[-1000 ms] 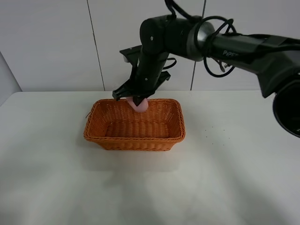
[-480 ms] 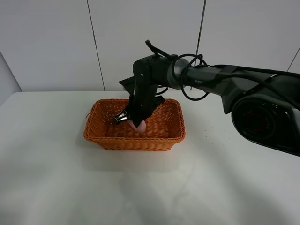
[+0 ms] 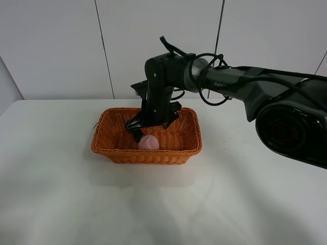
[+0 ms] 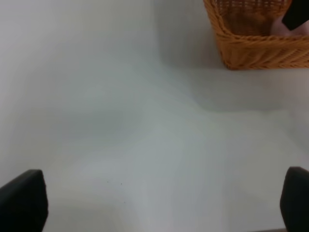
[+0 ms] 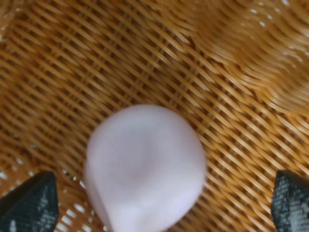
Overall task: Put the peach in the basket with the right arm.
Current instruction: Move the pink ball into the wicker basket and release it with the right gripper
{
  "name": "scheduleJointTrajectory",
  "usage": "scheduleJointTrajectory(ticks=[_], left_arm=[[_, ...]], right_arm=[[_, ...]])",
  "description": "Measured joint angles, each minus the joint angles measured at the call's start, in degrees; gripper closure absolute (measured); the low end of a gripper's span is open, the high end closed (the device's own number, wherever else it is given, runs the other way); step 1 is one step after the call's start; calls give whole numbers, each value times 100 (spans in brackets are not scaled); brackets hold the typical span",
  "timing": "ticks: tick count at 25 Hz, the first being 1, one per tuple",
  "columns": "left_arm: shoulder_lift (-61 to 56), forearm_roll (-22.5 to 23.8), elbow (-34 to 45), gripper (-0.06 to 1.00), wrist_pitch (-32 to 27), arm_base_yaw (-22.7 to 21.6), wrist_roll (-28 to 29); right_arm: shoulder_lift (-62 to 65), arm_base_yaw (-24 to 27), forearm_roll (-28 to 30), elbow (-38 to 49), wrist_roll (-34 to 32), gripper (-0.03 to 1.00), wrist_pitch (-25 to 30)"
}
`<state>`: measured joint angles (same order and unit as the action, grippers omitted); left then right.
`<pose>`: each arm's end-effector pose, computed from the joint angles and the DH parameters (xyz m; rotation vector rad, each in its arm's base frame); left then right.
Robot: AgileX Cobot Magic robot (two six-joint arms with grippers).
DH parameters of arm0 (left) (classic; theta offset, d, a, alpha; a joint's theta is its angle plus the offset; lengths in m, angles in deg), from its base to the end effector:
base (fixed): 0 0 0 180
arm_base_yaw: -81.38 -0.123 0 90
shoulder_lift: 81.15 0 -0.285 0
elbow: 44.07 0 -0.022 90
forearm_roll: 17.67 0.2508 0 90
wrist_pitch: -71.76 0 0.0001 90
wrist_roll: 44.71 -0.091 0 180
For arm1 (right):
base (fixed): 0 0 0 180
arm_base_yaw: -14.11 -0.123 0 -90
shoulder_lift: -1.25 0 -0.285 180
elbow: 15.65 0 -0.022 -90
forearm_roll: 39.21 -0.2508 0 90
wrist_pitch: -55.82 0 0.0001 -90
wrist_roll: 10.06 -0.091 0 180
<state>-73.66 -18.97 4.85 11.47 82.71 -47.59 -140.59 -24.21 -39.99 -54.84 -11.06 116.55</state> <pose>-0.0046 -0.0017 0.2763 0.0757 2.0352 -0.0101 0.3913 0.3106 0.1784 -0.9111 2.7200 0.1583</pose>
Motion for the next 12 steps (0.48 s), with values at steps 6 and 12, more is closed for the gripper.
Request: scheduleJointTrajectory(ticks=[6, 12], left_arm=[[0, 0, 0, -4, 0, 0, 0], [0, 0, 0, -4, 0, 0, 0]], right_arm=[[199, 0, 26, -1212, -13, 27, 817], [248, 0, 77, -1645, -13, 27, 868]])
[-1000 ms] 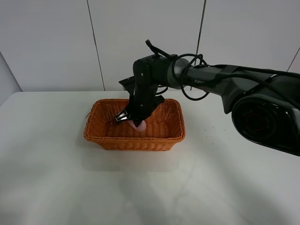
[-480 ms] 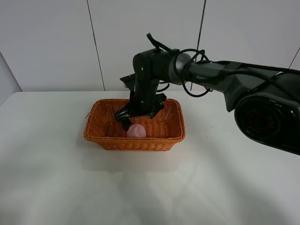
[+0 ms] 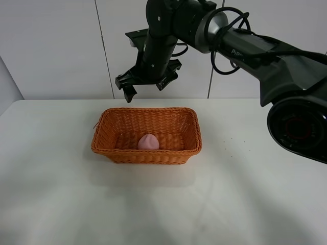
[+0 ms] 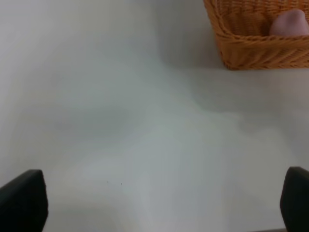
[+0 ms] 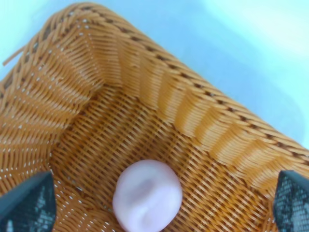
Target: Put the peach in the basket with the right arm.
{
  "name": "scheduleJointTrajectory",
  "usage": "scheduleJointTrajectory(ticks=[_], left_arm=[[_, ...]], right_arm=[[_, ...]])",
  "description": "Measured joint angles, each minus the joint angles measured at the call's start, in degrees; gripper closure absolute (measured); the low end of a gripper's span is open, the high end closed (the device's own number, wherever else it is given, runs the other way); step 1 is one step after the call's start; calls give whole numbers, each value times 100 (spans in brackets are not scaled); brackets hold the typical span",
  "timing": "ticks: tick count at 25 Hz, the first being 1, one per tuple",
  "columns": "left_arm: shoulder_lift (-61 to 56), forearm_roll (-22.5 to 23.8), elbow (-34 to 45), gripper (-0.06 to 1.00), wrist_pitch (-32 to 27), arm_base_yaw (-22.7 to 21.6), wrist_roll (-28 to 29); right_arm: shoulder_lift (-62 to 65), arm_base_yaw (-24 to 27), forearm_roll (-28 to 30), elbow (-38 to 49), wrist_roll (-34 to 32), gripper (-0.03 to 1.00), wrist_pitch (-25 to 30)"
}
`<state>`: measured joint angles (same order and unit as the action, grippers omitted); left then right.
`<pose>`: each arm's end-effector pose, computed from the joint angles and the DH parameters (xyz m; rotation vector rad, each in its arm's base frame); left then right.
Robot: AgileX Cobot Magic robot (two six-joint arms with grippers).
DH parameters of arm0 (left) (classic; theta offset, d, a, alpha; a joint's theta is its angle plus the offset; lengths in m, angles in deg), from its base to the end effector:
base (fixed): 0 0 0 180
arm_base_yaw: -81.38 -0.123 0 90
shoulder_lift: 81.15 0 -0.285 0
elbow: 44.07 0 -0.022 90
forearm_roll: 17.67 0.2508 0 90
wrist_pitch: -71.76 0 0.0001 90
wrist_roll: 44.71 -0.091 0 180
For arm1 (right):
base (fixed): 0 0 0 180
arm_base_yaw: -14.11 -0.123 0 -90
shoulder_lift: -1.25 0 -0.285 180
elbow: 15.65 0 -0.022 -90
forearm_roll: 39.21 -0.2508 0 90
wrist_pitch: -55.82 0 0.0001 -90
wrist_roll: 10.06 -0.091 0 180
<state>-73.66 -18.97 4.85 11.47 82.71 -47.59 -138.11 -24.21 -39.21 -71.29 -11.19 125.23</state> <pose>-0.0046 -0.0017 0.2763 0.0757 2.0352 -0.0101 0.3956 0.3126 0.2767 -0.8584 2.5513 0.2170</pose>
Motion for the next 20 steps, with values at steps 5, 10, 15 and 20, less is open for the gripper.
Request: scheduleJointTrajectory(ticks=[5, 10, 15, 20], left_arm=[[0, 0, 0, -4, 0, 0, 0], [0, 0, 0, -4, 0, 0, 0], [0, 0, 0, -4, 0, 0, 0], [0, 0, 0, -4, 0, 0, 0]], right_arm=[[0, 246, 0, 0, 0, 27, 20], [0, 958, 31, 0, 0, 27, 20], [0, 1834, 61, 0, 0, 27, 20], [0, 2530, 68, 0, 0, 27, 20]])
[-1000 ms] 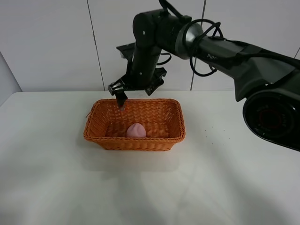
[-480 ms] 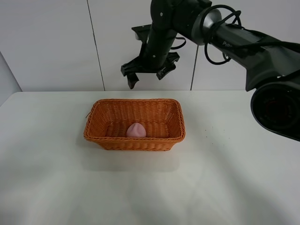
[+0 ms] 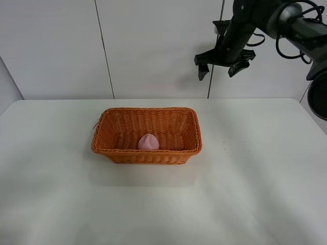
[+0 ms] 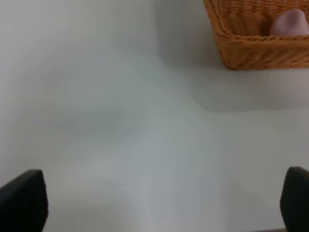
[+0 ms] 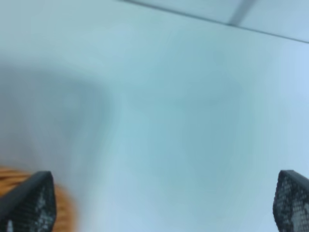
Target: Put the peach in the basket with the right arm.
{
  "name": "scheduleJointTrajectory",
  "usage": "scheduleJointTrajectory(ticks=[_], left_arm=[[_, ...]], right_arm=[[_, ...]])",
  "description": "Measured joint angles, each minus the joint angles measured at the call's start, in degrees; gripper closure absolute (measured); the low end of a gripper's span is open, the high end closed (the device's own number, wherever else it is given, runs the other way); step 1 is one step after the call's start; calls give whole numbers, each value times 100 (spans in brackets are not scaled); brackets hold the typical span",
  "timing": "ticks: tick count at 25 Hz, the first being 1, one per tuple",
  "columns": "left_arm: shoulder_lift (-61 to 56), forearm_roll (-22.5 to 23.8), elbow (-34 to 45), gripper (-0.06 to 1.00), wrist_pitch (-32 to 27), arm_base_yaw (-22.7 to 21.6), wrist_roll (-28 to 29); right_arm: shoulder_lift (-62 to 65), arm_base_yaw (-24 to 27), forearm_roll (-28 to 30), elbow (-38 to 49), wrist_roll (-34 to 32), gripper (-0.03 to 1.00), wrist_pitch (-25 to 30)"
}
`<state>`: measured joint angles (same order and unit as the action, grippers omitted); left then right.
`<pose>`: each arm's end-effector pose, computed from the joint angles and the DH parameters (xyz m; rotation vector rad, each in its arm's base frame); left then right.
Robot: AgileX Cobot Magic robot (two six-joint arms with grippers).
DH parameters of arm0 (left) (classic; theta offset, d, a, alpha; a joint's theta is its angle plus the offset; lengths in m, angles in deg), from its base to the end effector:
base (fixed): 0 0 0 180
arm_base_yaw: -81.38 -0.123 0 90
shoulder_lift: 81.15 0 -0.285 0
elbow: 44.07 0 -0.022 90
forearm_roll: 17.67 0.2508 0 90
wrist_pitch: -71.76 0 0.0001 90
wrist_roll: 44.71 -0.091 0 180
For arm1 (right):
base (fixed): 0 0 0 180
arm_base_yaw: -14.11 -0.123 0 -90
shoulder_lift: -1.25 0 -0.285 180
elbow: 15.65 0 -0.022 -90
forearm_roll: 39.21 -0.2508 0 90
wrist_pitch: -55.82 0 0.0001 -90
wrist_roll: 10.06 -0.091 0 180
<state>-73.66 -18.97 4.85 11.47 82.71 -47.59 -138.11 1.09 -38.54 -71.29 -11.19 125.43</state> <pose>-0.0046 -0.0017 0.2763 0.0757 2.0352 -0.0101 0.4912 0.1126 0.2766 -0.2793 2.6629 0.0623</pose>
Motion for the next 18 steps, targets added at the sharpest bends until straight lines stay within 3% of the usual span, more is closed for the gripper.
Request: scheduleJointTrajectory(ticks=[8, 13, 18], left_arm=[[0, 0, 0, -4, 0, 0, 0], [0, 0, 0, -4, 0, 0, 0], [0, 0, 0, -4, 0, 0, 0]], right_arm=[[0, 743, 1, 0, 0, 27, 0], [157, 827, 32, 240, 0, 27, 0], [743, 891, 44, 1008, 0, 27, -6]])
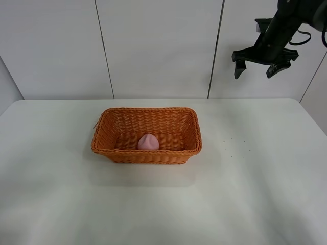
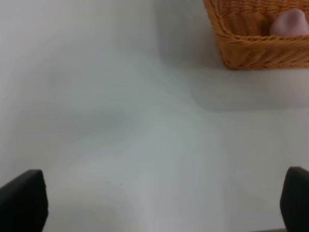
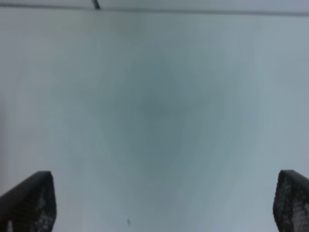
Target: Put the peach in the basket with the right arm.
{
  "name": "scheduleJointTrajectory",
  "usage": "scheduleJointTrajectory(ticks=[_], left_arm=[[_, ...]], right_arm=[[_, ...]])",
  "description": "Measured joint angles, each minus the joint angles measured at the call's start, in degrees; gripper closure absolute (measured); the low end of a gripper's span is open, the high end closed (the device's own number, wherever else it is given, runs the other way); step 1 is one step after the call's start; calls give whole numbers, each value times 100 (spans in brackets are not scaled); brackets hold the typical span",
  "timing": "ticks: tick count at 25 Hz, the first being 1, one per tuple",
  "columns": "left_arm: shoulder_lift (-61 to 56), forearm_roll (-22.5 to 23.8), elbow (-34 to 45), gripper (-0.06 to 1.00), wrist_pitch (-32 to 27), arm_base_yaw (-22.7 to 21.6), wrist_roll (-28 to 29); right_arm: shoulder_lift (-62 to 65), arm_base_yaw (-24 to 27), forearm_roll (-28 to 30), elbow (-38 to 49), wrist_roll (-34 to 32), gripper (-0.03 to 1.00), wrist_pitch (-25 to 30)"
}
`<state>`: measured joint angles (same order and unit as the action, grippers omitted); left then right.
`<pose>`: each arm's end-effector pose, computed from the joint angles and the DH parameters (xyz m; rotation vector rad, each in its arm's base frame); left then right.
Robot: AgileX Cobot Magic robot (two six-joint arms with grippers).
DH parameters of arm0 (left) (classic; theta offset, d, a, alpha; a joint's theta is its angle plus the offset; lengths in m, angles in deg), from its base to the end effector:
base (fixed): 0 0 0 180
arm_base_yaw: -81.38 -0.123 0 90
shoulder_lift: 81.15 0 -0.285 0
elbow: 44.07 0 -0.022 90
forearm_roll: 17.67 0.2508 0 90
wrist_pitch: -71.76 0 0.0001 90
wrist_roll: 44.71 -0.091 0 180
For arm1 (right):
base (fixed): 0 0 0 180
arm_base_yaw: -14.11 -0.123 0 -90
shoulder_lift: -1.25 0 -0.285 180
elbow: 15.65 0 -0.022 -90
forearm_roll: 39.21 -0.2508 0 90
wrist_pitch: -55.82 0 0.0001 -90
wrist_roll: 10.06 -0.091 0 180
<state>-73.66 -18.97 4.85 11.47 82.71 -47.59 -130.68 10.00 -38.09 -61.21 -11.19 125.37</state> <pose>-0.0046 -0.0017 0.2763 0.0757 2.0352 -0.0101 0.4753 0.0325 0.2898 -0.0747 2.7199 -0.0003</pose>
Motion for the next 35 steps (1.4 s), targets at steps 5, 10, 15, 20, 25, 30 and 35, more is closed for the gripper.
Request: scheduleJointTrajectory(ticks=[5, 10, 15, 20, 25, 30, 35], left_arm=[[0, 0, 0, -4, 0, 0, 0], [0, 0, 0, -4, 0, 0, 0], [0, 0, 0, -4, 0, 0, 0], [0, 0, 0, -4, 0, 0, 0], [0, 0, 0, -4, 0, 0, 0], [0, 0, 0, -4, 0, 0, 0], [0, 0, 0, -4, 0, 0, 0]], right_arm=[[1110, 0, 0, 1424, 0, 27, -6], [2640, 0, 24, 3284, 0, 27, -11], [4303, -7, 30, 5126, 0, 27, -11], [6080, -7, 28, 6921, 12, 27, 6], [8009, -7, 28, 8463, 113, 27, -638], [9960, -7, -50, 9307, 113, 27, -1095], [11247, -7, -62, 9459, 113, 27, -1071]])
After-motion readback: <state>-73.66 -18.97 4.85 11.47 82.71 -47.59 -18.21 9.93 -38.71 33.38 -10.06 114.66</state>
